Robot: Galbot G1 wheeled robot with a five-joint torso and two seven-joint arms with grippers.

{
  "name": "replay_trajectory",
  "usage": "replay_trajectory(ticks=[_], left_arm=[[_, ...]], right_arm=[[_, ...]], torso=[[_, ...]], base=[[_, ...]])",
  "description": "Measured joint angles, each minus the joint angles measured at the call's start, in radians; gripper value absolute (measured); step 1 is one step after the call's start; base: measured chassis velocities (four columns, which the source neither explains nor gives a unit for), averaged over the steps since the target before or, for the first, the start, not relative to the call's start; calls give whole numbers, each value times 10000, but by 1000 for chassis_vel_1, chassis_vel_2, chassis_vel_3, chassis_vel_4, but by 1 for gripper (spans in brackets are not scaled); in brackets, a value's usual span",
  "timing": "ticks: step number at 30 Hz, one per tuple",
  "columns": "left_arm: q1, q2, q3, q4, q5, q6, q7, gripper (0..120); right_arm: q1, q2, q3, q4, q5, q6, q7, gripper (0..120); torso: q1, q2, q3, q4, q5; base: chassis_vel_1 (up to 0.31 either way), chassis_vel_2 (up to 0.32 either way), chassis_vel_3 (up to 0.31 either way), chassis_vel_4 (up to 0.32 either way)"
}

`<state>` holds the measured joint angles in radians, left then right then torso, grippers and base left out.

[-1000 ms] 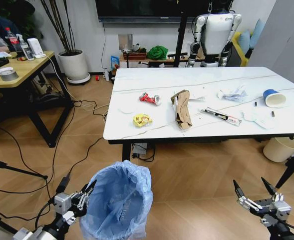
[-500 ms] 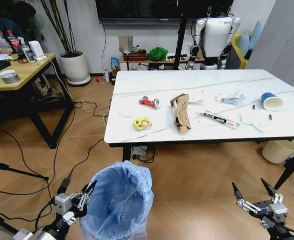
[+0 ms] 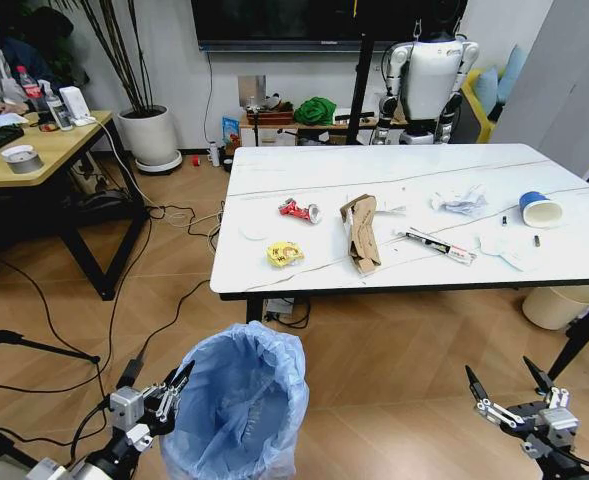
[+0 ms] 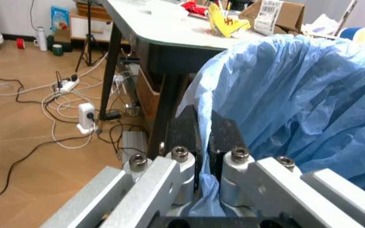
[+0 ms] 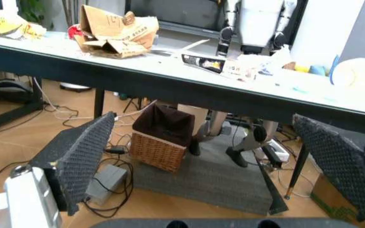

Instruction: Pick up the trash bin and place the trash from the table into it.

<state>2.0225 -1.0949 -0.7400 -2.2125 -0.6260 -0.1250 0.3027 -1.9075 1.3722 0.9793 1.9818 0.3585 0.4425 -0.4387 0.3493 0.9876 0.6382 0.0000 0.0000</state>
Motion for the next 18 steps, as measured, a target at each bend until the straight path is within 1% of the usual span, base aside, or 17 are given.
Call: replay_trajectory(ticks=[6, 8, 18], left_arm=[[11, -28, -2, 0, 74, -3, 7, 0], [11, -34, 1, 0, 92, -3, 8, 0], [23, -60, 14, 0, 144, -14, 31, 0]], right_arm=[[42, -11, -4, -31, -163, 3, -16, 100], [46, -11, -4, -32, -169, 3, -18, 100], [51, -17, -8, 0, -184, 41, -52, 100]], torso=[[125, 298, 174, 0, 0], [143, 336, 193, 0, 0], [372, 844, 473, 0, 0]], base=[[0, 0, 0, 0], [0, 0, 0, 0], [0, 0, 0, 0]])
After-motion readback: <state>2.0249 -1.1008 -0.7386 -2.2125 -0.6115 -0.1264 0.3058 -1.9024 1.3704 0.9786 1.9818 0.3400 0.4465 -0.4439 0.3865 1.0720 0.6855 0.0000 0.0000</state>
